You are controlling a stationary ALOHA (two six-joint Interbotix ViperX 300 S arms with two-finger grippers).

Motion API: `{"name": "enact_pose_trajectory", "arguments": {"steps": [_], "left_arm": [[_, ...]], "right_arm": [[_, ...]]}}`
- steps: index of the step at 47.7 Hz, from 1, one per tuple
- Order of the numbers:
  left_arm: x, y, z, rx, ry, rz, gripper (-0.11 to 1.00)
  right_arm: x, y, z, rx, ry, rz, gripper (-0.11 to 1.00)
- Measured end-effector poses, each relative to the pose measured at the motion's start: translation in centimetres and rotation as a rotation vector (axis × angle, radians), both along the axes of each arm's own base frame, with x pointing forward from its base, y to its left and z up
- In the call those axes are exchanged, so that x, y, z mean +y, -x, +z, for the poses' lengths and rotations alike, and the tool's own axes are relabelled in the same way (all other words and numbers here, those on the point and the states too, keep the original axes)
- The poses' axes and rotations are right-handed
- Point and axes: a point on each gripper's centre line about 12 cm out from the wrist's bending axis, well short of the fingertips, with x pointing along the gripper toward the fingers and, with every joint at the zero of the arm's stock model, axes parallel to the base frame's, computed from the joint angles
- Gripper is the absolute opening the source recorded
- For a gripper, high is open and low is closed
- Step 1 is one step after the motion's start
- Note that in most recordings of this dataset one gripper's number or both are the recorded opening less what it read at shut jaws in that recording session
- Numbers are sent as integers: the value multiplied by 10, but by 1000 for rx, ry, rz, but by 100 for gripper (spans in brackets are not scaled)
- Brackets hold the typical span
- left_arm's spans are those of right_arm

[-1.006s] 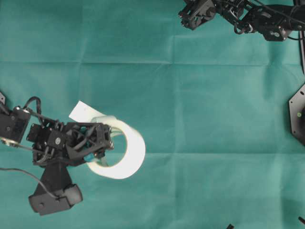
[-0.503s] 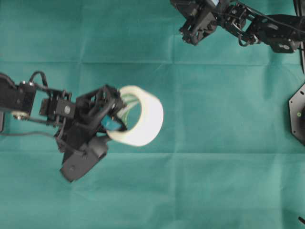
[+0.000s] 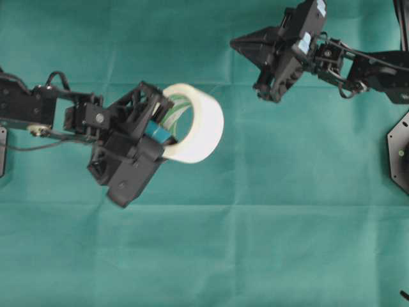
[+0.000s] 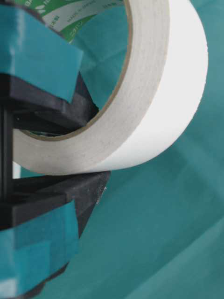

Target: Peel off the duct tape with your right arm.

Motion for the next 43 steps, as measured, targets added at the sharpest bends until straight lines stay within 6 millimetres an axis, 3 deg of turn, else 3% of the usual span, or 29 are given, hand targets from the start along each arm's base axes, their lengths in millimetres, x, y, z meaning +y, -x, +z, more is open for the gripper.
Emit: {"name": "enact_pose_trajectory", "arguments": {"steps": [11, 17, 30, 43], "left_arm": [[20, -15, 10, -36, 93, 135, 20], [27, -20, 21, -69, 126, 178, 20], [28, -32, 49, -181, 143, 182, 20], [28, -32, 86, -382, 167, 179, 20]], "right_arm": [[35, 1, 3, -10, 4, 96, -10], [45, 3, 0, -20, 9, 122, -10], [52, 7, 2, -93, 41, 138, -10], [55, 7, 2, -96, 54, 158, -10]]}}
